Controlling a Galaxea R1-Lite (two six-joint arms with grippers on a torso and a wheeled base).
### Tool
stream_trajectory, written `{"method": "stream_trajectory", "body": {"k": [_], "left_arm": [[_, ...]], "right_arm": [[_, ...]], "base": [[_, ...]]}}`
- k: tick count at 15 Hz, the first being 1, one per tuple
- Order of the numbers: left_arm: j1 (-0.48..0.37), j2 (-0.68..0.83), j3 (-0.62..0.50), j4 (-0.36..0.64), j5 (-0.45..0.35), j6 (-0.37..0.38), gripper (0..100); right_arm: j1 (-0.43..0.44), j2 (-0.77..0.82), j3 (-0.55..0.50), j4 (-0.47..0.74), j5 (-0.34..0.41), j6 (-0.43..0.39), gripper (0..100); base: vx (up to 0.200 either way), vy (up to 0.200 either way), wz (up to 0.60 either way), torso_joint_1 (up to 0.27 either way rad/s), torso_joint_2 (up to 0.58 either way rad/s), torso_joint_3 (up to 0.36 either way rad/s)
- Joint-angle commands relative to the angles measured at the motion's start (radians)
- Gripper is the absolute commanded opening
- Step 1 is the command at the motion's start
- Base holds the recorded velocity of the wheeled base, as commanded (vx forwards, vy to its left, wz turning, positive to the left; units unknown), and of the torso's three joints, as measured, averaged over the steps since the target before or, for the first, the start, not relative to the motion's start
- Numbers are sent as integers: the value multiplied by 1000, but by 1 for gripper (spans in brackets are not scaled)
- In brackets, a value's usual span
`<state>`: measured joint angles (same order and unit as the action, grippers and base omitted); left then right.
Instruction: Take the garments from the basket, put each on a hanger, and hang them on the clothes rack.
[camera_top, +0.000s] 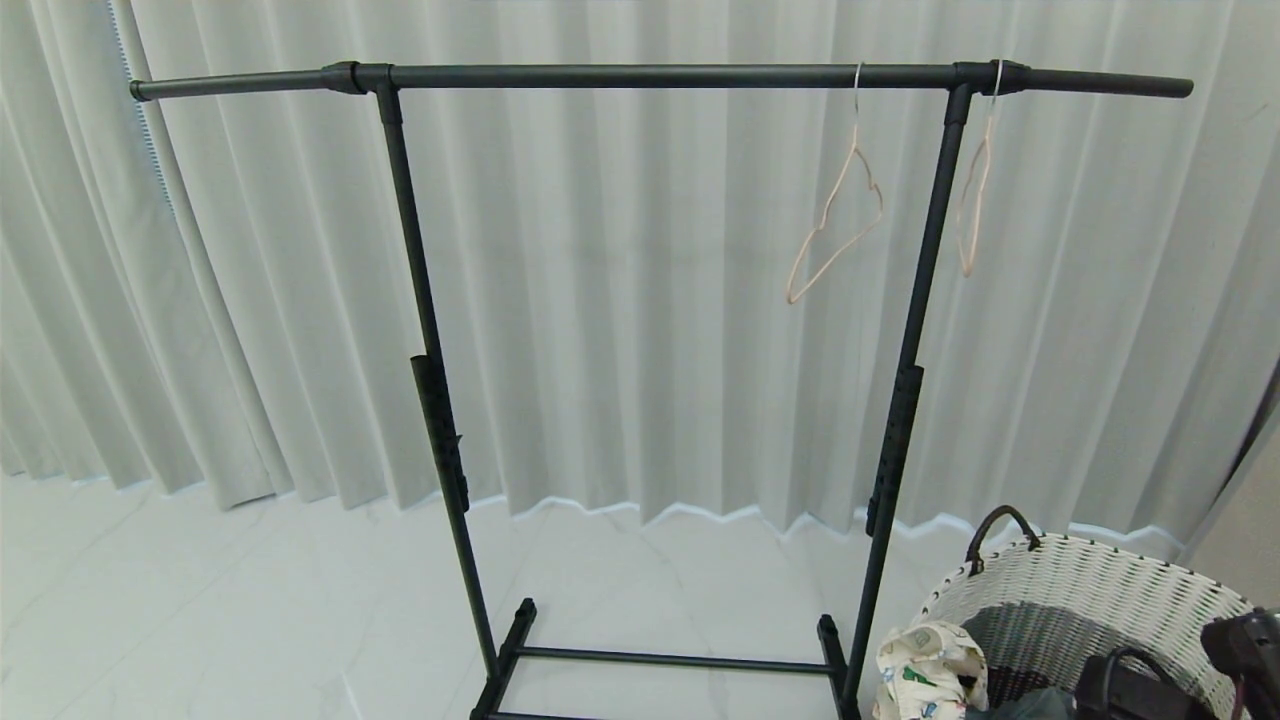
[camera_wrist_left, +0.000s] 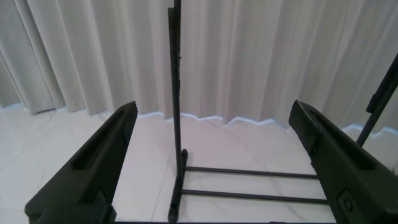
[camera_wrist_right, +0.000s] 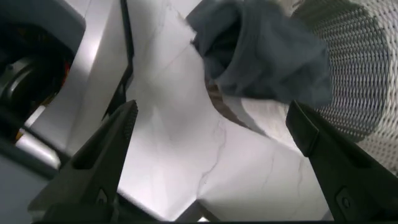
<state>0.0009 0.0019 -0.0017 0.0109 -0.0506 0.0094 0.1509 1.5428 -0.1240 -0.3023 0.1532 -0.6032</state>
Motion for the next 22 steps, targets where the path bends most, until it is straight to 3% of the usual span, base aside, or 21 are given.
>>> {"method": "stream_trajectory", "body": {"k": [1, 3, 5, 11, 15, 19, 20, 22], "left_arm": [[1, 0, 0, 0, 0, 0, 100], [1, 0, 0, 1, 0, 0, 100], [1, 0, 0, 0, 0, 0, 100], [1, 0, 0, 0, 0, 0, 100], [1, 0, 0, 0, 0, 0, 100], [1, 0, 0, 1, 0, 0, 100], [1, 0, 0, 1, 0, 0, 100], [1, 0, 0, 0, 0, 0, 100]], "right_arm": [[3, 206, -66, -110, 0, -1, 100], [3, 303, -65, -236, -43, 0, 100], [-1, 362, -98, -256, -101, 6, 100], [-1, 415, -135, -268, -112, 11, 100], [-2, 481, -147, -385, -199, 11, 100], [-1, 479, -143, -394, -222, 20, 100], [1, 477, -138, -408, -222, 20, 0], [4, 454, -128, -417, -231, 20, 0]], "base": [[0, 0, 0, 0, 0, 0], [0, 0, 0, 0, 0, 0], [0, 0, 0, 0, 0, 0], [0, 0, 0, 0, 0, 0], [0, 0, 0, 0, 0, 0], [0, 0, 0, 0, 0, 0], [0, 0, 0, 0, 0, 0], [0, 0, 0, 0, 0, 0]]}}
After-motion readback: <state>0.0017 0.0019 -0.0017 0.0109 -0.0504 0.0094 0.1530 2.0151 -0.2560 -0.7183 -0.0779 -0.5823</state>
